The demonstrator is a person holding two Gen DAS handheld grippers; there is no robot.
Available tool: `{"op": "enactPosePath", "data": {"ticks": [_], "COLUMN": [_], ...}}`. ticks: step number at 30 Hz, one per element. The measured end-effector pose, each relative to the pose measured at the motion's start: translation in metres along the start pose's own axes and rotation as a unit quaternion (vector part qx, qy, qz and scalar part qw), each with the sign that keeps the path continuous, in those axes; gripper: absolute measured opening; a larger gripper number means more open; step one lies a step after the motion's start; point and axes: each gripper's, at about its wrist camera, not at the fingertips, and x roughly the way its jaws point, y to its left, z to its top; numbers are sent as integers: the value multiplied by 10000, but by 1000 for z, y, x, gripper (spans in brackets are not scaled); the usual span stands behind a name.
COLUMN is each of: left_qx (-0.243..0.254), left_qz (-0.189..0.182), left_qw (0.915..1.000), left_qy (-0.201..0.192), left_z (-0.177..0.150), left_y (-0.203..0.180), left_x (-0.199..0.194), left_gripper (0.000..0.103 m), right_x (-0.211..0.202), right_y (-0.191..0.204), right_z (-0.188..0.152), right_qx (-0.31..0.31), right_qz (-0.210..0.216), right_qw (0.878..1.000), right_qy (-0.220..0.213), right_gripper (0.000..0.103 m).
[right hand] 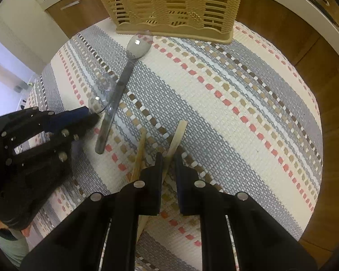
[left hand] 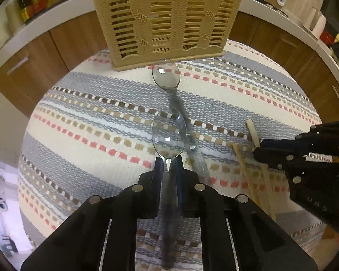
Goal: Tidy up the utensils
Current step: 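Grasp a clear spoon with the left tool while the right tool grasps a wooden chopstick, then lift the clear spoon with the left tool while the right tool carries the chopstick to the basket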
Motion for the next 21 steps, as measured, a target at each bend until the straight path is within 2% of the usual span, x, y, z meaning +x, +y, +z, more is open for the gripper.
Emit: {"op": "enactPosePath", "data": {"ticks": [3, 9, 15, 21], "left_qx": [-308, -793, -885, -869], "left_qz": [-164, -362, -556, -728], "left_qw": [9993, 9959, 9942, 9923], "left_qy": [-113, -238, -234, -499], "left_z": [-4, -9, -10, -10], "left_y": [14, 50, 64, 57], "left_x": [-4, -12, -17, -25], "left_gripper": [9, 9, 10, 10], "right_x": [-5, -6, -2, -6], "right_y": [-9, -14, -4, -5], "right_z": [-7, -3, 7, 4], "right_qx": [54, -41, -387, -277], "right_qz": [52, -48, -270, -87], "right_qw": [10000, 9997, 9978, 9990], "right_qy": [15, 226, 460, 352], "right_gripper": [4, 5, 6, 4]}}
